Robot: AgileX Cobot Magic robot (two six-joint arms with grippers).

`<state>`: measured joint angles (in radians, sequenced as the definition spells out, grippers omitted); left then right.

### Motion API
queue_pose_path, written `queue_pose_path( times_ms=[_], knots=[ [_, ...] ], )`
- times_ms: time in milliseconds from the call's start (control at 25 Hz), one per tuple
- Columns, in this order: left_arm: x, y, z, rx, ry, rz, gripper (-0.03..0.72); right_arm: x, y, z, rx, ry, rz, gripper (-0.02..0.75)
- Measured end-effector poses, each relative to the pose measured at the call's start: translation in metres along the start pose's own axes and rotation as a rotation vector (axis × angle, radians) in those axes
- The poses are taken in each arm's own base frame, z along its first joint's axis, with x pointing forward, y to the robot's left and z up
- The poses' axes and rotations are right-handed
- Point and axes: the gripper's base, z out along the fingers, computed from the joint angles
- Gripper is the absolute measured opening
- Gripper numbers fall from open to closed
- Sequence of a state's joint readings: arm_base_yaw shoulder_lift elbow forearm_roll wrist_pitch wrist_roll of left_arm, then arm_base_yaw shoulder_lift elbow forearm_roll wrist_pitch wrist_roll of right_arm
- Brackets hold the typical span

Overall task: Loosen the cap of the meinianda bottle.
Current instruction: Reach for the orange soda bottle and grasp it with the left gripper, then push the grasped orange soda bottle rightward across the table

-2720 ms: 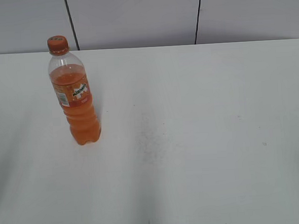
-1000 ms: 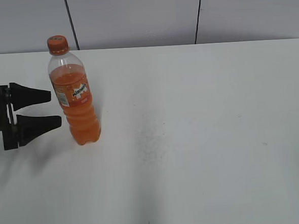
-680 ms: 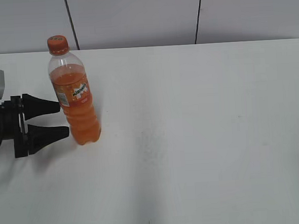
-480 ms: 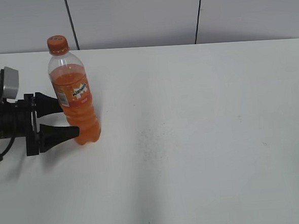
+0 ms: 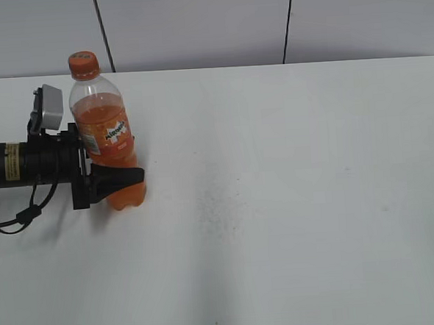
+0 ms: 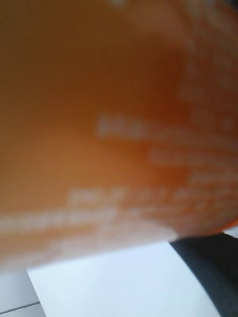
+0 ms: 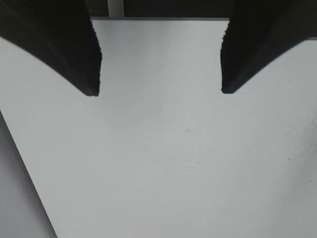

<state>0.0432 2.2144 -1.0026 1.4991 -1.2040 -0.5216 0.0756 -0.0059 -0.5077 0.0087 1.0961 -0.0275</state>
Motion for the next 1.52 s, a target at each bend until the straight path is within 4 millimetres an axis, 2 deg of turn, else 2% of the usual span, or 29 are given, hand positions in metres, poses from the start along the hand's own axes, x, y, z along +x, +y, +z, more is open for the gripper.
queue_pose_path(
  times_ms=[240, 480, 640, 880, 1080, 1200, 1320, 1520],
  knots=[
    [-0.001, 0.0, 0.001, 0.007, -0.005, 0.001, 0.397, 0.0, 0.0, 0.0, 0.0, 0.0, 0.0, 0.563],
    [-0.001, -0.001, 0.003, 0.011, -0.007, -0.005, 0.396, 0.0, 0.0, 0.0, 0.0, 0.0, 0.0, 0.563],
    [-0.01, -0.005, 0.012, 0.013, 0.015, -0.016, 0.396, 0.0, 0.0, 0.0, 0.0, 0.0, 0.0, 0.563],
    [-0.044, -0.029, 0.051, 0.066, -0.018, 0.038, 0.396, 0.0, 0.0, 0.0, 0.0, 0.0, 0.0, 0.563],
    [-0.062, -0.057, 0.091, 0.147, -0.057, 0.06, 0.396, 0.0, 0.0, 0.0, 0.0, 0.0, 0.0, 0.563],
    [-0.074, -0.067, 0.111, 0.19, -0.076, 0.103, 0.396, 0.0, 0.0, 0.0, 0.0, 0.0, 0.0, 0.563],
    [-0.076, -0.071, 0.129, 0.201, -0.092, 0.122, 0.396, 0.0, 0.0, 0.0, 0.0, 0.0, 0.0, 0.563],
    [-0.064, -0.07, 0.149, 0.199, -0.079, 0.132, 0.396, 0.0, 0.0, 0.0, 0.0, 0.0, 0.0, 0.563]
  ],
)
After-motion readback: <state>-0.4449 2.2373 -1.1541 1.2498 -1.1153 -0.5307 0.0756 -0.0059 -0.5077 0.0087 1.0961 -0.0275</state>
